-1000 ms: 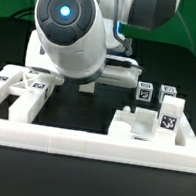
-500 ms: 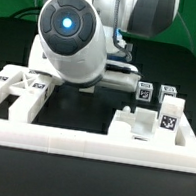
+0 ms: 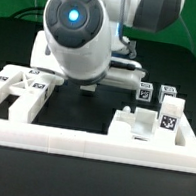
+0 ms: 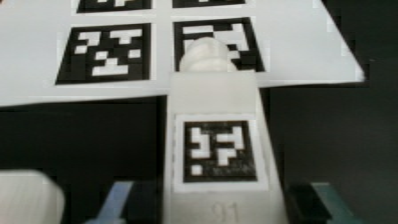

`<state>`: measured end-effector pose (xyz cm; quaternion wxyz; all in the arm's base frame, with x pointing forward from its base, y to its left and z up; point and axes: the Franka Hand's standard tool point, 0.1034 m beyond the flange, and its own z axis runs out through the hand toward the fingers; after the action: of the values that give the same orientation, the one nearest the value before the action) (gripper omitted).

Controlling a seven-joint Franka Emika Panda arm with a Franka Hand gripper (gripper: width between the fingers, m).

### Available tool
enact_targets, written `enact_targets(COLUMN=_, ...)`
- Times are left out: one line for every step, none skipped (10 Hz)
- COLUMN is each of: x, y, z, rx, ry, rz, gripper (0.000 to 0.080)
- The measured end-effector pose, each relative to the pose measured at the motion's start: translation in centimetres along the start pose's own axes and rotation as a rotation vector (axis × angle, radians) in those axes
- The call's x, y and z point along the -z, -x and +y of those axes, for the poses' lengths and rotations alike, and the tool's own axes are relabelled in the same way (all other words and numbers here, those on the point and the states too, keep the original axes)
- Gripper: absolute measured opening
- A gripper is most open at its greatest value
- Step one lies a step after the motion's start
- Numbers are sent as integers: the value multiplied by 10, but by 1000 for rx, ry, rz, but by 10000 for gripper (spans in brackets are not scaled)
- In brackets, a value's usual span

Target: Assemble chair

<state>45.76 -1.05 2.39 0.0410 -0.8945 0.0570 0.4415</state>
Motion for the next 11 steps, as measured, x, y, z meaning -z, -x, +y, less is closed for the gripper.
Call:
enact_targets(x=25, y=1, z=-2, rx=39, ry=15, rz=49, gripper=285)
enact_targets(x=50, y=8, z=-3, rx=63, ry=1, rz=57, gripper=285)
enact_targets(x=81, y=14, z=-5, rx=73, ry=-15, rz=75, gripper=285)
enact_targets(x=97, y=14, z=-9, rx=79, ry=-14, rz=102, gripper=285)
enact_targets(x=92, y=11, z=-8, rx=78, ry=-13, rz=103, gripper=285)
enact_targets(x=90, y=11, z=-7, rx=77, ry=-14, rz=97, gripper=285)
enact_targets(x=90, y=11, z=-7, rx=77, ry=-14, rz=99, gripper=285)
enact_targets(x=92, y=8, z=-5, rx=74, ry=-20, rz=121, gripper=285)
enact_targets(x=91, y=5, z=-6, rx=75, ry=-17, rz=133, gripper=285)
enact_targets(x=88, y=1, z=-14, rx=82, ry=-8, rz=174, gripper=285)
enact_targets(x=94, y=7, z=-21, rx=91, ry=-3, rz=171, gripper=285)
